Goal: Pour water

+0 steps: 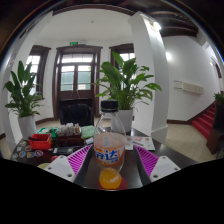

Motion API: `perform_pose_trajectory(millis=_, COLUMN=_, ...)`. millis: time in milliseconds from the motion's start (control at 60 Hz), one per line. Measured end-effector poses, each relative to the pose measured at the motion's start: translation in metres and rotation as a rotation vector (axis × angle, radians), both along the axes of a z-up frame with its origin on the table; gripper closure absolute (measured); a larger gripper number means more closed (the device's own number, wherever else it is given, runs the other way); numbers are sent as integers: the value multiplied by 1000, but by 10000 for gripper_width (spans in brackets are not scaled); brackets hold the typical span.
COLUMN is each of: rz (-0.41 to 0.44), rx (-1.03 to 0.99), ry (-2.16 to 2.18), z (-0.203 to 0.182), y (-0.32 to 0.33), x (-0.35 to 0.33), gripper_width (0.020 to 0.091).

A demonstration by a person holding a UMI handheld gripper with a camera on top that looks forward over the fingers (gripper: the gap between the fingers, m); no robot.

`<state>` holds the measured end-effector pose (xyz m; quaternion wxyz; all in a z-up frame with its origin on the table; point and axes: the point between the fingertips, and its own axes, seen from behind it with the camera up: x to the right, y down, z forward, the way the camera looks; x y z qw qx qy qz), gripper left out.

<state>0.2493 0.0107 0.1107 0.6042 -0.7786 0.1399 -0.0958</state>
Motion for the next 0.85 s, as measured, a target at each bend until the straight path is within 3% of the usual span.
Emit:
perform_pose_trajectory(millis=367, rz=112, rx=-56, ry=46, z=-6, y=-114, x=-53, gripper_width=306)
perform_pose_trajectory(millis=850, rz=250, rx=11, ry=13, z=66, y=-177, x=-121, gripper_width=307)
